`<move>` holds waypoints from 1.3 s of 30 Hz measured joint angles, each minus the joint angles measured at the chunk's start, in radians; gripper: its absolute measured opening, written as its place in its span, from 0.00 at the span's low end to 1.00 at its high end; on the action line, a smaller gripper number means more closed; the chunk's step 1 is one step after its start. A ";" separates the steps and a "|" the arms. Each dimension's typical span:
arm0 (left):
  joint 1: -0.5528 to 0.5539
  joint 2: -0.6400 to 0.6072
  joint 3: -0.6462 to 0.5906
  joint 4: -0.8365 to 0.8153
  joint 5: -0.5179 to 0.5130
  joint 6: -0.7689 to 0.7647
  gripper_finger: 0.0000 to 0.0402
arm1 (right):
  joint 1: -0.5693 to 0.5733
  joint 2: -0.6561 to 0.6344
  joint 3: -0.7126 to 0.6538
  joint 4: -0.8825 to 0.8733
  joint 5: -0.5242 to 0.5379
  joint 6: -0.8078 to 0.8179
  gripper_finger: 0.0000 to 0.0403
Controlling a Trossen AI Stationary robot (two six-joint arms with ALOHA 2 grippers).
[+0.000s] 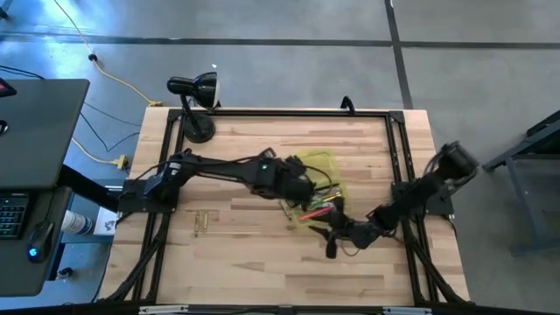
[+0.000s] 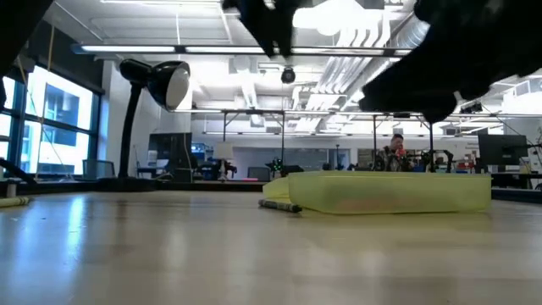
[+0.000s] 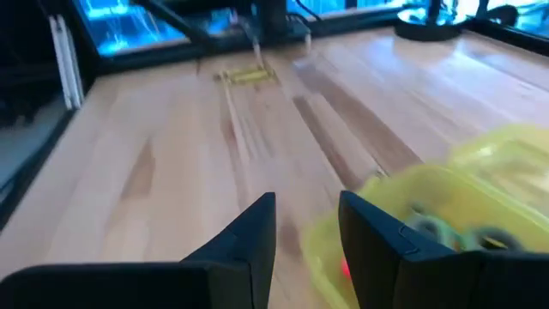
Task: Pick & place school supplies into a supply box
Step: Put the green crayon into the yellow supply box
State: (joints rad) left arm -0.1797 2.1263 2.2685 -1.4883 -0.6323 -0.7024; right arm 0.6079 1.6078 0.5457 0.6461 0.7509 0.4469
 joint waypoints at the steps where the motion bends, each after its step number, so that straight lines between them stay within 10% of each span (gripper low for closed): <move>1: -0.015 -0.009 0.020 -0.057 -0.012 -0.031 0.50 | -0.008 0.048 0.012 0.059 -0.001 -0.006 0.27; 11: -0.148 -0.071 0.085 -0.076 -0.167 -0.105 0.50 | -0.090 0.384 0.416 -0.162 -0.128 -0.077 0.27; 17: -0.191 -0.078 0.086 -0.083 -0.186 -0.115 0.49 | -0.127 0.488 0.569 -0.378 0.105 0.030 0.27; 28: -0.202 -0.078 0.086 -0.083 -0.171 -0.107 0.49 | -0.164 0.498 0.476 -0.364 0.203 0.247 0.27; 39: -0.200 -0.078 0.085 -0.083 -0.182 -0.080 0.50 | -0.110 0.377 0.427 -0.356 0.153 0.123 0.27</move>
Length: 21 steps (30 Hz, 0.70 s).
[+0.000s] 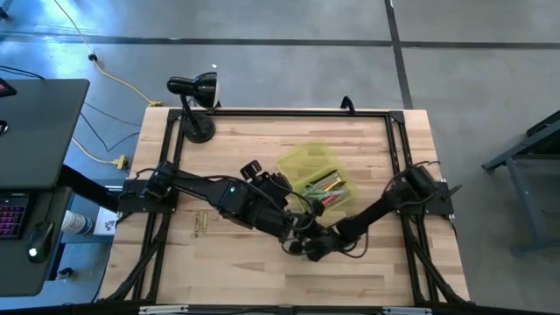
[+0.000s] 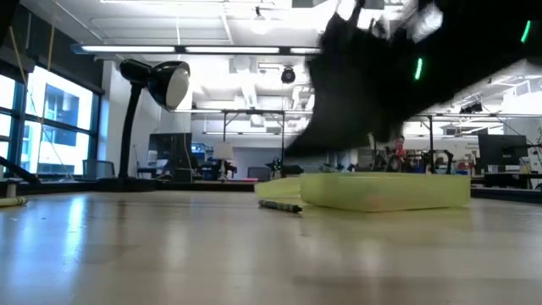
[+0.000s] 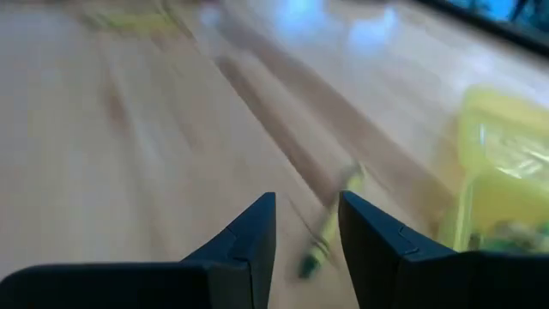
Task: Pick & place school supplies into a supply box
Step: Put the green crayon into the yellow supply box
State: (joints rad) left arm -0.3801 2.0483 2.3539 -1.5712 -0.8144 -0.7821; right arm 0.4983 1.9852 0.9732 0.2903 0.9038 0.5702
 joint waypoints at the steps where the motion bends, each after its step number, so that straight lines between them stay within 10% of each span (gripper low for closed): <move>1: 0.000 0.000 0.000 0.000 -0.005 0.001 0.50 | 0.005 -0.021 0.003 0.009 0.006 -0.016 0.27; 21: 0.000 0.000 -0.001 0.000 0.021 -0.008 0.50 | 0.076 0.015 0.058 0.088 -0.003 0.168 0.27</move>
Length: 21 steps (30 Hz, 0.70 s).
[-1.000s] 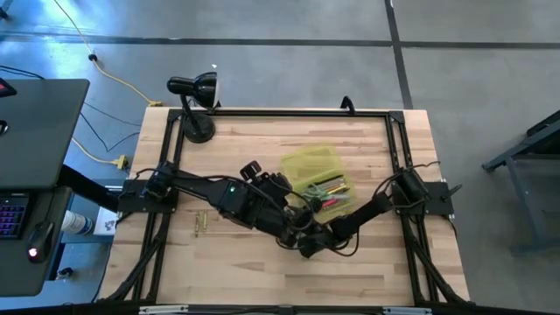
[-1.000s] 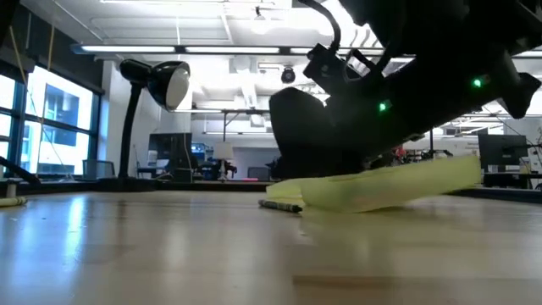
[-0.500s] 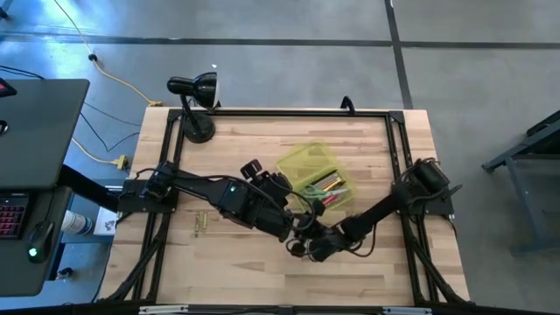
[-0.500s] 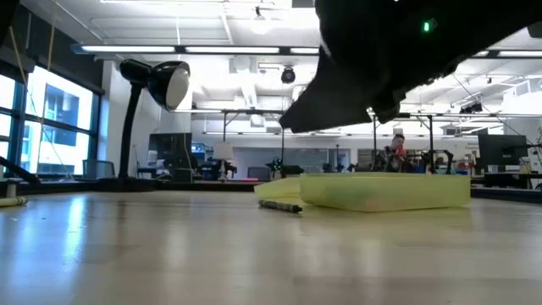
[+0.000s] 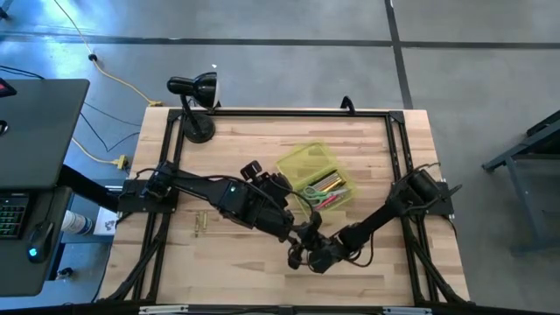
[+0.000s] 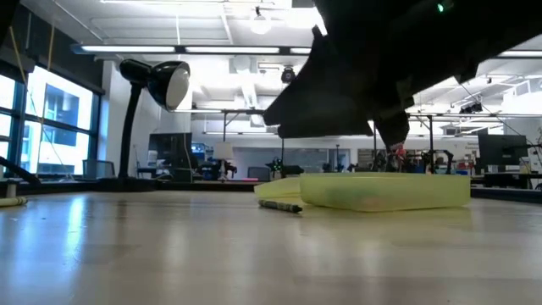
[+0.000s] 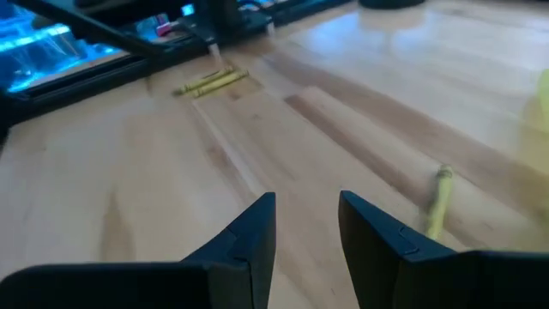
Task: Pick & place school supplies into a supply box
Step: Put the green crayon into the yellow supply box
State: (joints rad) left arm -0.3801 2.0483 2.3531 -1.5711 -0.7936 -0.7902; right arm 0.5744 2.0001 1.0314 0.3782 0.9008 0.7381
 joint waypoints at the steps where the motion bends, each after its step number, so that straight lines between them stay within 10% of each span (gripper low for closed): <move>1: 0.000 0.000 0.000 0.000 0.003 0.000 0.50 | 0.000 0.007 0.016 -0.019 -0.002 0.004 0.27; 14: 0.000 0.000 0.000 0.000 0.007 -0.001 0.50 | -0.028 0.156 0.105 -0.138 0.224 -0.056 0.27; 21: 0.000 0.000 0.000 0.000 0.012 -0.001 0.49 | -0.080 0.169 0.100 -0.173 0.111 0.003 0.27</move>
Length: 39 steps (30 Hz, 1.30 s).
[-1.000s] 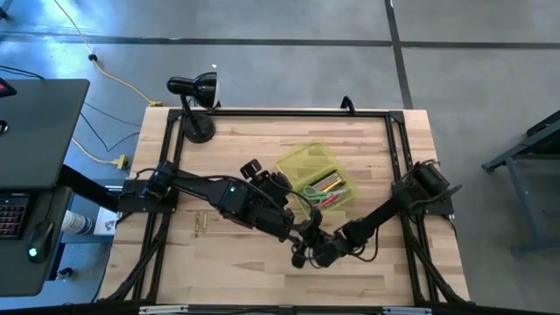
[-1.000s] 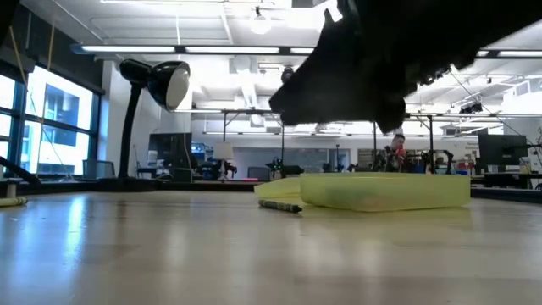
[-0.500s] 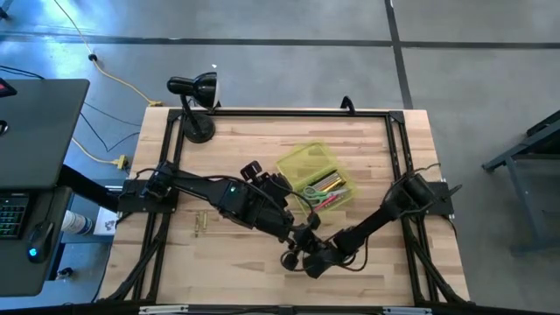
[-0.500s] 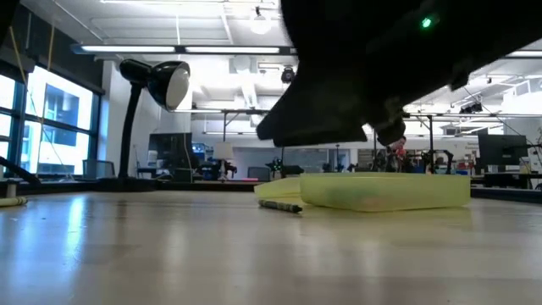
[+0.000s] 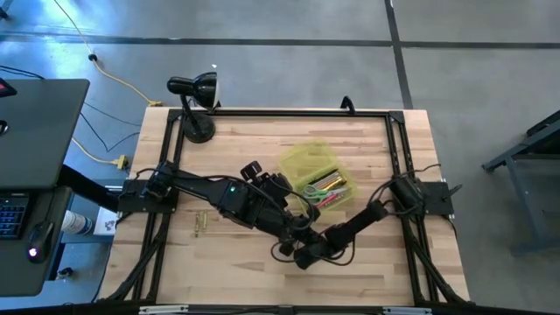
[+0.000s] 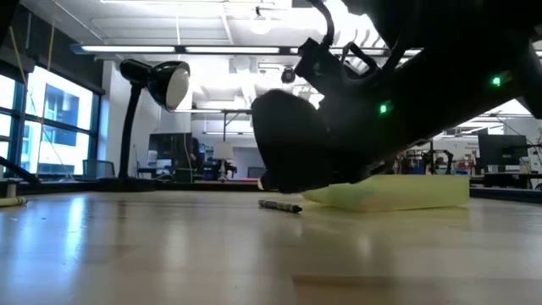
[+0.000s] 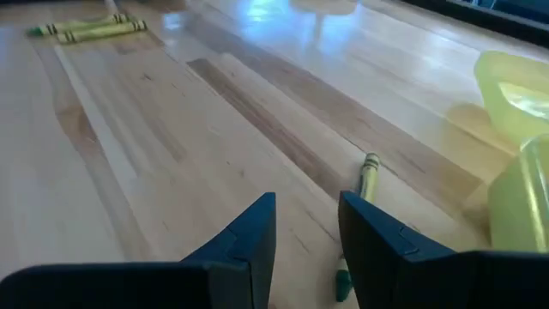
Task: Pick & place school supplies into a supply box
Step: Put the green crayon into the yellow supply box
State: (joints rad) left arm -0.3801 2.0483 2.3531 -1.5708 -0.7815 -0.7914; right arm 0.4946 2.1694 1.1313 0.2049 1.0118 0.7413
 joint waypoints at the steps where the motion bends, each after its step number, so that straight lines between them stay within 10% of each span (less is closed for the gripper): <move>1: 0.000 0.000 0.000 0.000 0.000 0.000 0.50 | -0.003 0.001 0.000 -0.003 0.013 -0.009 0.27; 39: 0.000 0.000 0.000 0.000 0.007 -0.002 0.50 | -0.060 -0.154 0.001 -0.115 -0.426 0.026 0.27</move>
State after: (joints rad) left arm -0.3798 2.0483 2.3531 -1.5707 -0.7742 -0.7937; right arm 0.4345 2.0155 1.1320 0.0898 0.5861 0.7671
